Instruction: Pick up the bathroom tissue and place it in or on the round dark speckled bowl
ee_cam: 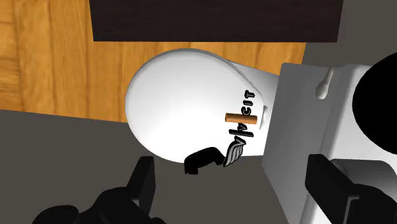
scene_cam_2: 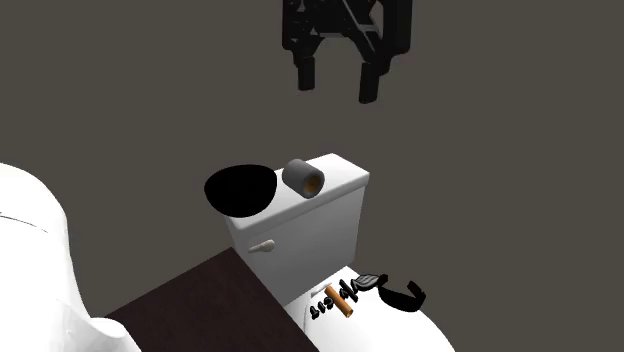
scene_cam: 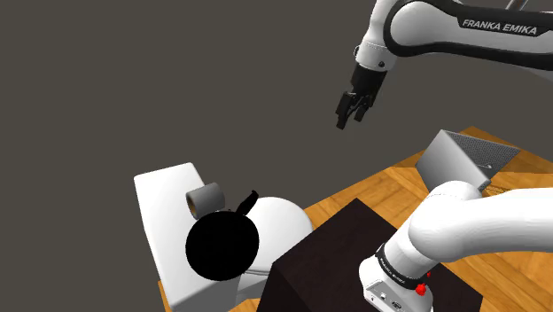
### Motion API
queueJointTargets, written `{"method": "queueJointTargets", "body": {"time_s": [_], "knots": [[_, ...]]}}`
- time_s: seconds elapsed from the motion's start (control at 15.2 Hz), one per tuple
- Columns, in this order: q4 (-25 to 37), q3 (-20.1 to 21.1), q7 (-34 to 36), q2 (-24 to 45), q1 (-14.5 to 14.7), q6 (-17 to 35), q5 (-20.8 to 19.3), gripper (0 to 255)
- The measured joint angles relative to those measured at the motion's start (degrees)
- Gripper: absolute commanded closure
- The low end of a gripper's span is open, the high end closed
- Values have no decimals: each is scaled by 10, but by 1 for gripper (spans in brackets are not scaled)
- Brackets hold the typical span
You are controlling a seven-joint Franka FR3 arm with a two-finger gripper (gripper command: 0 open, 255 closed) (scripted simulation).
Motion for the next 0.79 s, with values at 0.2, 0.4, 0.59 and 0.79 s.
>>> {"method": "queueJointTargets", "body": {"time_s": [0.2,0.4,0.59,0.79], "knots": [[2,0,23,24,-2,7,19,0],[-15,-1,70,69,-7,35,65,0],[-19,-5,115,124,-9,63,117,0],[-23,-9,154,181,-7,94,174,0]]}}
